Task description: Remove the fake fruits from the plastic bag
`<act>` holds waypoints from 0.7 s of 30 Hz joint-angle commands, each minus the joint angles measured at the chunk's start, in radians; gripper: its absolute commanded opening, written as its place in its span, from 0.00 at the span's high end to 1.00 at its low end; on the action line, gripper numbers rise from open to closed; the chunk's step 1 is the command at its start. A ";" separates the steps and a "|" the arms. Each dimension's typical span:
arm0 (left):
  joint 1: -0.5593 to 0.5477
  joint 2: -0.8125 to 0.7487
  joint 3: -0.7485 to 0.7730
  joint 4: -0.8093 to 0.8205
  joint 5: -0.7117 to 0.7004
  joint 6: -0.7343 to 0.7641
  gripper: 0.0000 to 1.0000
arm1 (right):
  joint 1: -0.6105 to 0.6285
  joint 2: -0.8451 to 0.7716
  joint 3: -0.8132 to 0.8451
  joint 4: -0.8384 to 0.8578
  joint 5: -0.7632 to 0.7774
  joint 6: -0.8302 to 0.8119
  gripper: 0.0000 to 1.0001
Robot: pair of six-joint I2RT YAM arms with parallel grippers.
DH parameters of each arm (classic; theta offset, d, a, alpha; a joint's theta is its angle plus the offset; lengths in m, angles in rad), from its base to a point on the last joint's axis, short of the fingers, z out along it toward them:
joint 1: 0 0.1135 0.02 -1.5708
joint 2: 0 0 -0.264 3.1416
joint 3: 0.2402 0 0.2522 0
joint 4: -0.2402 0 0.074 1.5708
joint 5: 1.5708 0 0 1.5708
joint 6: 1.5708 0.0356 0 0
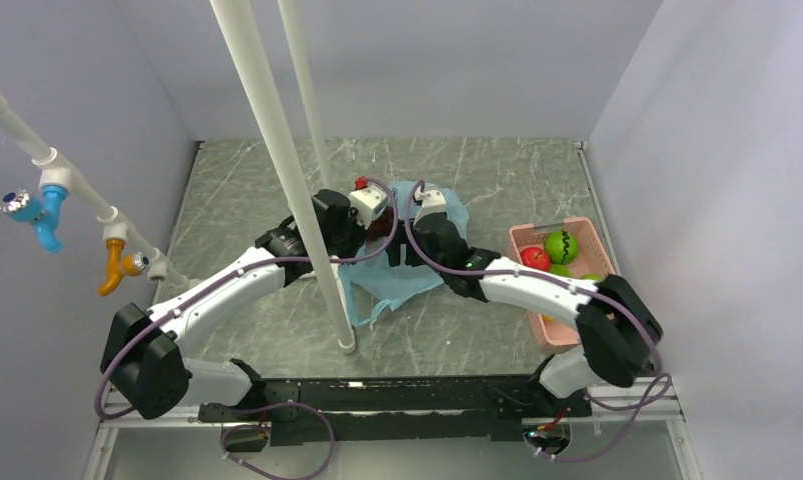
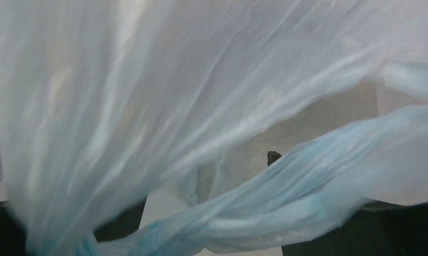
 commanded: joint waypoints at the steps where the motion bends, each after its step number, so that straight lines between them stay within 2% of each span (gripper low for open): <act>1: -0.013 0.034 0.046 0.009 0.034 0.004 1.00 | -0.021 0.110 0.035 0.205 0.111 0.019 0.20; 7: -0.013 0.090 0.079 -0.005 0.045 -0.007 1.00 | -0.048 0.285 0.099 0.307 0.195 0.037 0.09; 16: -0.014 0.156 0.114 -0.016 0.052 -0.013 1.00 | -0.131 0.460 0.152 0.448 0.153 0.284 0.01; 21: -0.014 0.168 0.121 -0.010 0.046 -0.012 1.00 | -0.141 0.558 0.302 0.228 0.282 0.479 0.01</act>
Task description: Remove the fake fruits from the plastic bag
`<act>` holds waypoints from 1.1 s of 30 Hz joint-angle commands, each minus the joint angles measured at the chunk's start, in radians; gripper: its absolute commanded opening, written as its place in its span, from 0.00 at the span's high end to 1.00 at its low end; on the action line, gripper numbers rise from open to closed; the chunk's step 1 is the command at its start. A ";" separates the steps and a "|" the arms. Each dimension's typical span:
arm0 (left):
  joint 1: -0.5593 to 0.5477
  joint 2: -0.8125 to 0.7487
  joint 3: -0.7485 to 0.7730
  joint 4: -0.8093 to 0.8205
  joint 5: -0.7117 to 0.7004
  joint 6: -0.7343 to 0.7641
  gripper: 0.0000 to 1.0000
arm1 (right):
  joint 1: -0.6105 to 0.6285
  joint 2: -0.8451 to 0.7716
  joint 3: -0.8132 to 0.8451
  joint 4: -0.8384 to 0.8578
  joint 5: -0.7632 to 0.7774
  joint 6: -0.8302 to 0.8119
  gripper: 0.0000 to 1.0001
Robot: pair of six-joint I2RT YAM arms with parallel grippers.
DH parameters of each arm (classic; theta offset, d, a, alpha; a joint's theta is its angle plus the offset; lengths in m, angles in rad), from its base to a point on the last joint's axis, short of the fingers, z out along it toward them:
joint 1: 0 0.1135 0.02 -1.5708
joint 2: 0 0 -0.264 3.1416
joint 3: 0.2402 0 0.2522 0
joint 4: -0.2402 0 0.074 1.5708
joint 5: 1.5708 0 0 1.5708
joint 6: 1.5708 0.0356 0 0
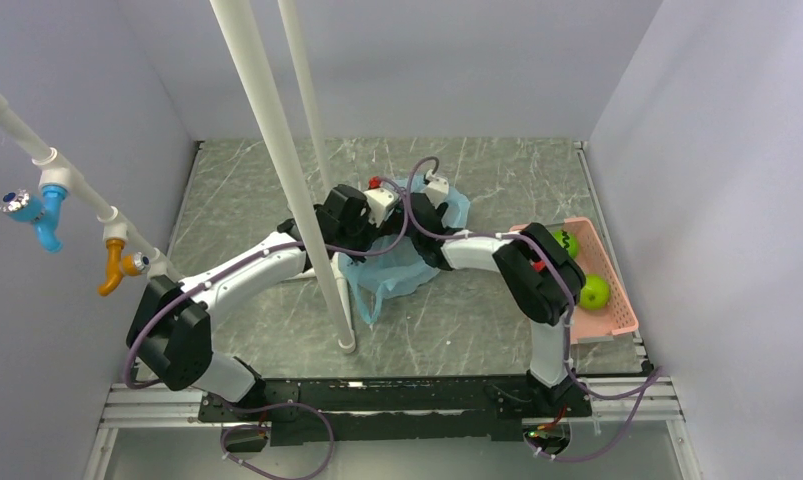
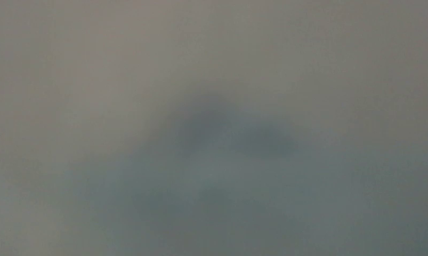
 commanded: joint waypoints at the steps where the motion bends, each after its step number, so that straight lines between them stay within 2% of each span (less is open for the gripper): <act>1: -0.007 0.002 0.047 0.022 0.018 0.004 1.00 | -0.010 0.073 0.134 -0.118 0.125 0.226 0.01; 4: -0.008 0.011 0.051 0.017 0.014 0.007 1.00 | -0.015 0.127 0.197 -0.152 0.121 0.254 0.01; 8: -0.007 0.013 0.048 0.016 0.001 0.013 1.00 | -0.016 0.164 0.227 -0.189 0.191 0.291 0.03; 14: -0.008 0.008 0.047 0.019 -0.008 0.017 1.00 | -0.035 0.204 0.222 -0.183 0.181 0.325 0.12; 16: -0.007 0.011 0.049 0.016 -0.008 0.018 1.00 | -0.048 0.215 0.205 -0.137 0.136 0.328 0.22; 18: -0.008 0.011 0.050 0.013 -0.009 0.019 1.00 | -0.059 0.217 0.163 -0.044 0.082 0.310 0.43; 19: -0.007 0.012 0.050 0.012 -0.008 0.021 1.00 | -0.064 0.215 0.138 0.010 0.061 0.309 0.48; 23: -0.008 0.010 0.050 0.012 -0.008 0.024 1.00 | -0.076 0.200 0.098 0.108 -0.008 0.282 0.54; 31: -0.008 0.018 0.063 -0.002 -0.008 0.024 1.00 | -0.074 0.070 -0.001 0.225 -0.117 0.189 0.88; 33: -0.007 0.024 0.069 -0.010 -0.040 0.028 1.00 | -0.074 0.031 -0.035 0.242 -0.148 0.189 0.90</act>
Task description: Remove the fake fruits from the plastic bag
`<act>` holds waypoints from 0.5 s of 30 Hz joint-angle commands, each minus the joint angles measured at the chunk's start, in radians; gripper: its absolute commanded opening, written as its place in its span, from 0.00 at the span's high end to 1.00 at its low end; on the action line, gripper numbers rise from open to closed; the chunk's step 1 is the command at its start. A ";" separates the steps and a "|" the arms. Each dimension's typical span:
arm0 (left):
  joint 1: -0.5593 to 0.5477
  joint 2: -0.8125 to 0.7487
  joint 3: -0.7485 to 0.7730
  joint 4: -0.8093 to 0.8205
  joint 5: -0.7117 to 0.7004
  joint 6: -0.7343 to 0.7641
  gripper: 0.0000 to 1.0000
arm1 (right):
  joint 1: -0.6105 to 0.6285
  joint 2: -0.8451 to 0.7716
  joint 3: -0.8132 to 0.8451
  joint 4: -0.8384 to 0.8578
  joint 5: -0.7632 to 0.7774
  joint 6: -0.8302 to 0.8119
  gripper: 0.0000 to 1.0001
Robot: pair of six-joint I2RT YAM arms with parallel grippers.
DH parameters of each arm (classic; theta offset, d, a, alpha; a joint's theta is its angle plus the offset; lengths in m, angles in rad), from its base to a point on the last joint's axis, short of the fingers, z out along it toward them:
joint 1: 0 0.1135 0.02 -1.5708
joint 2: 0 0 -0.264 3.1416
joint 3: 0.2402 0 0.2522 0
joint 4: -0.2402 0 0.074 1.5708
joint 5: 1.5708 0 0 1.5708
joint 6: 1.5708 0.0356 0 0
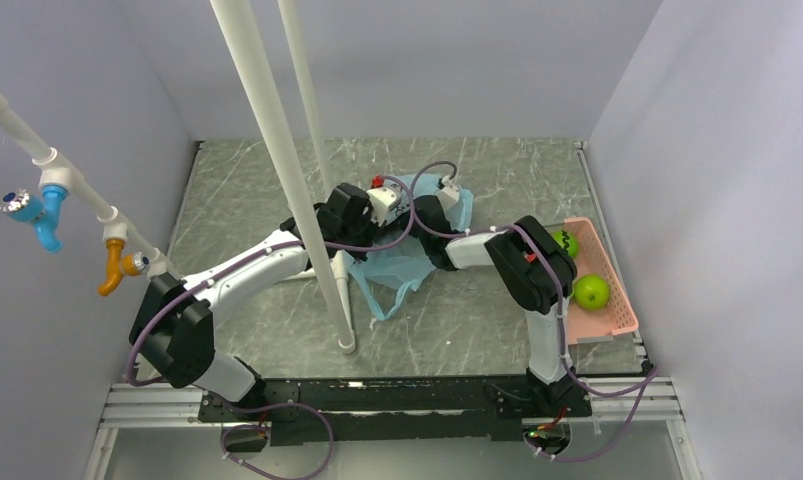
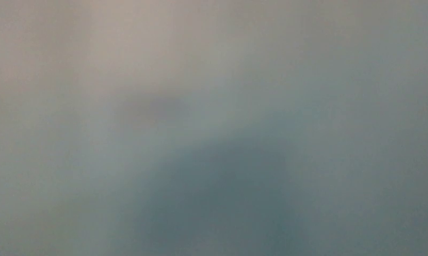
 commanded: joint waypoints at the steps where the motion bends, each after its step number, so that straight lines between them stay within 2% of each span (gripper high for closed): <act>1: -0.005 0.008 0.052 -0.015 -0.033 0.017 1.00 | -0.002 -0.128 -0.066 0.087 -0.099 -0.036 0.90; 6: -0.004 0.027 0.060 -0.025 -0.046 0.018 1.00 | 0.024 -0.245 -0.154 0.093 -0.133 -0.074 0.91; 11: -0.004 0.031 0.063 -0.023 -0.046 0.017 1.00 | 0.042 -0.384 -0.253 0.083 -0.134 -0.112 1.00; 15: -0.005 0.029 0.065 -0.024 -0.040 0.015 1.00 | 0.046 -0.461 -0.316 0.068 -0.126 -0.127 1.00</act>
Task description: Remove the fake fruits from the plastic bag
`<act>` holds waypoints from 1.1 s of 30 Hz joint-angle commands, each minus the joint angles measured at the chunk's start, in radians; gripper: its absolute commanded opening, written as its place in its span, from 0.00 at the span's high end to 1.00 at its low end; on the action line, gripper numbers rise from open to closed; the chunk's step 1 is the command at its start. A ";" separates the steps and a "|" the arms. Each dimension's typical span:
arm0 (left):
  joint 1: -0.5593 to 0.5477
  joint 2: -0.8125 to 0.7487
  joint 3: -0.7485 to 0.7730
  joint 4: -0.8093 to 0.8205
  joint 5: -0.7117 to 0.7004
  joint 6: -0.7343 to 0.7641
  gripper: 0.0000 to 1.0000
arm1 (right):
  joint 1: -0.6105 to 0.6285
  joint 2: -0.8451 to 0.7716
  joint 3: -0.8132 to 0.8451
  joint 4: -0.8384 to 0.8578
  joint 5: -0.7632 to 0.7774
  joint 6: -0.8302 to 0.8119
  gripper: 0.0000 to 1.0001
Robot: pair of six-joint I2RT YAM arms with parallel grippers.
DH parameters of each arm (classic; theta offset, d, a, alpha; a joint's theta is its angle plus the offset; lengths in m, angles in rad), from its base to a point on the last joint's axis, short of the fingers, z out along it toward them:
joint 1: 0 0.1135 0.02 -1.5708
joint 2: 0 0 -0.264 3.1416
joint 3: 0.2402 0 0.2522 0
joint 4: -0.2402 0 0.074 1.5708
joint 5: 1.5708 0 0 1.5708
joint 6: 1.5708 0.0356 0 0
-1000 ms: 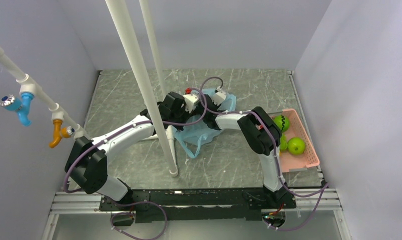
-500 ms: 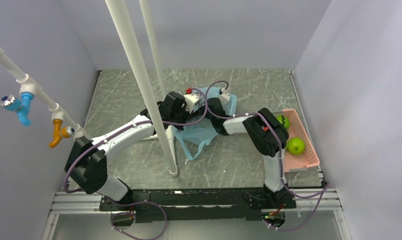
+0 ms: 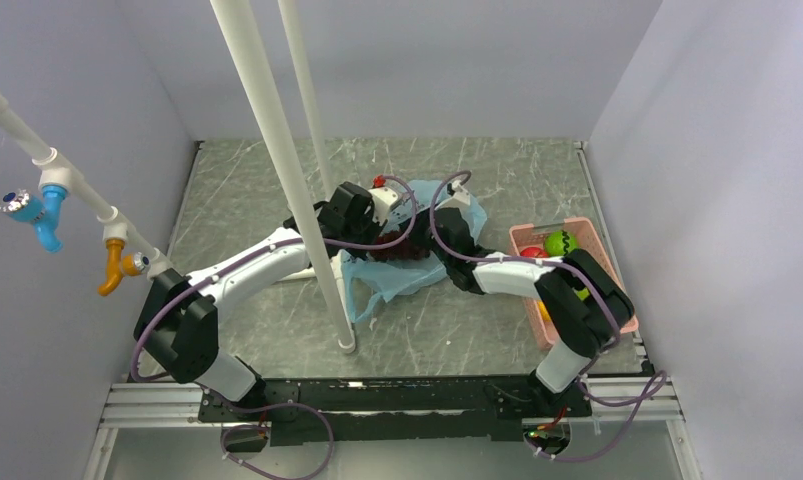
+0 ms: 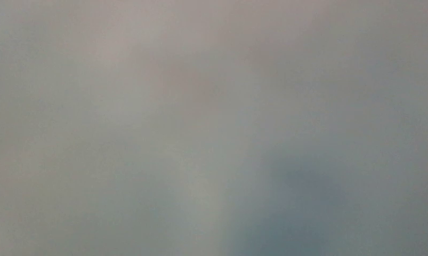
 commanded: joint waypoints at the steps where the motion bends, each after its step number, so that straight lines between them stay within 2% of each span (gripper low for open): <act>1: -0.003 0.002 0.042 0.005 -0.011 0.008 1.00 | 0.000 -0.100 -0.049 0.039 -0.009 -0.038 1.00; 7: -0.003 0.010 0.043 0.001 -0.025 0.013 1.00 | 0.017 -0.179 -0.074 -0.004 -0.062 -0.043 1.00; 10: -0.003 0.012 0.045 -0.003 -0.028 0.015 1.00 | 0.025 -0.192 -0.054 -0.078 -0.055 -0.105 0.97; 11: -0.004 0.012 0.045 -0.003 -0.024 0.014 1.00 | 0.027 -0.188 -0.044 -0.114 -0.041 -0.136 0.91; 14: -0.005 0.019 0.055 -0.015 -0.011 0.010 1.00 | 0.024 -0.114 0.011 -0.236 0.010 -0.225 0.65; 19: -0.005 0.025 0.056 -0.016 -0.003 0.008 1.00 | 0.032 0.040 0.119 -0.318 -0.037 -0.389 0.26; 24: -0.006 0.030 0.063 -0.024 -0.005 0.012 1.00 | 0.065 0.101 0.151 -0.348 -0.001 -0.484 0.04; 25: -0.005 0.030 0.063 -0.024 -0.005 0.013 1.00 | 0.070 0.104 0.142 -0.341 0.005 -0.487 0.01; 30: -0.005 0.027 0.064 -0.026 -0.008 0.013 1.00 | 0.101 0.168 0.150 -0.355 0.096 -0.472 0.01; 33: -0.004 0.026 0.062 -0.023 -0.010 0.013 1.00 | 0.102 0.216 0.172 -0.361 0.090 -0.441 0.05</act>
